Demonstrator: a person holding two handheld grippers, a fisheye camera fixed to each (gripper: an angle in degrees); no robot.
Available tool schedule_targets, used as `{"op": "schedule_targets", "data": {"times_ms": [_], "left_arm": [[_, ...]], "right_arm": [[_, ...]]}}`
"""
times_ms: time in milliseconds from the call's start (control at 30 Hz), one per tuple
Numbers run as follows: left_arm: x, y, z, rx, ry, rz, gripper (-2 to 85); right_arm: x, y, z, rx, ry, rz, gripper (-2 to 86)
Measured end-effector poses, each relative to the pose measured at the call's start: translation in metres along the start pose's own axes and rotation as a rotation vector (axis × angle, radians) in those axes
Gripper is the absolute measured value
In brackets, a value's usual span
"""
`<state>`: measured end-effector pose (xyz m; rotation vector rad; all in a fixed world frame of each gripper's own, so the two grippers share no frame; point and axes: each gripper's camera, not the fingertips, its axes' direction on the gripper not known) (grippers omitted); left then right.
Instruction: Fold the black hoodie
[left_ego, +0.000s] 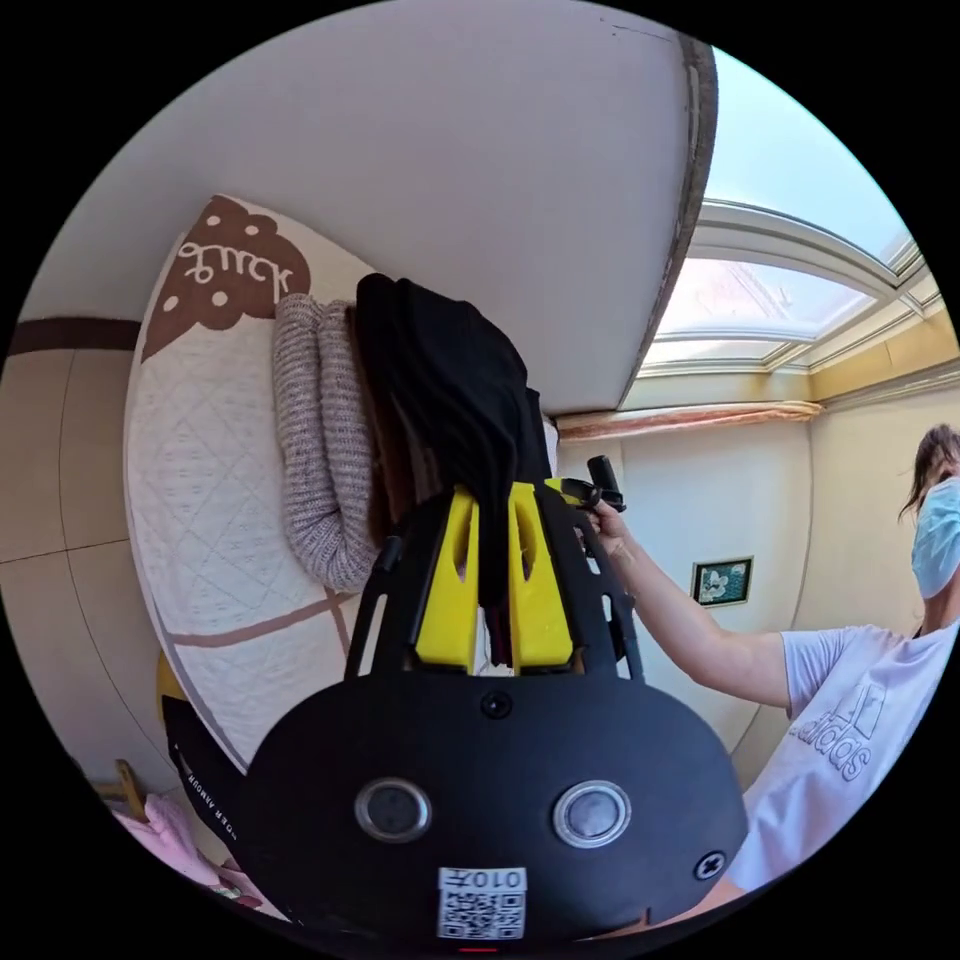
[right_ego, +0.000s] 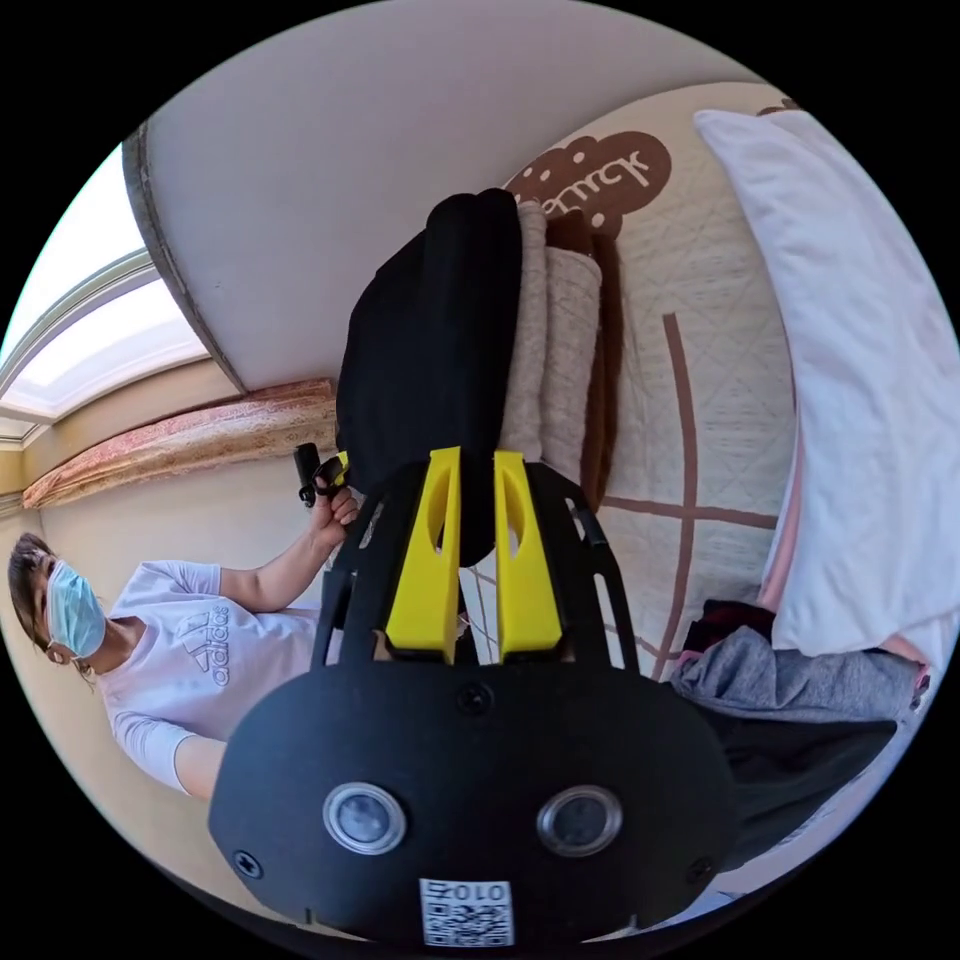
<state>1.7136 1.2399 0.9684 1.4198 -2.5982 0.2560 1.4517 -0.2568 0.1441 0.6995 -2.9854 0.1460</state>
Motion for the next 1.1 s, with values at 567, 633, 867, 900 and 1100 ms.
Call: {"op": "schedule_targets", "data": {"times_ms": [567, 633, 867, 900, 1100], "left_arm": [[0.124, 0.004, -0.036, -0.023, -0.552, 0.628, 6.8], [0.157, -0.001, 0.006, -0.117, -0.673, 0.795, 6.1], [0.161, 0.006, 0.086, -0.254, -0.758, 0.866, 5.0], [0.162, 0.011, 0.090, -0.232, -0.761, 0.902, 4.8], [0.173, 0.003, 0.080, -0.246, -0.672, 0.917, 2.9]], "right_arm": [[-0.212, 0.157, 0.184, 0.816, 0.827, -0.336, 3.4], [-0.207, 0.146, 0.224, 0.798, 0.877, -0.269, 2.9], [-0.166, 0.133, 0.303, 0.694, 0.747, -0.114, 2.2], [-0.166, 0.136, 0.305, 0.701, 0.749, -0.110, 2.4], [-0.159, 0.227, 0.311, 0.978, 0.922, 0.045, 12.9]]}}
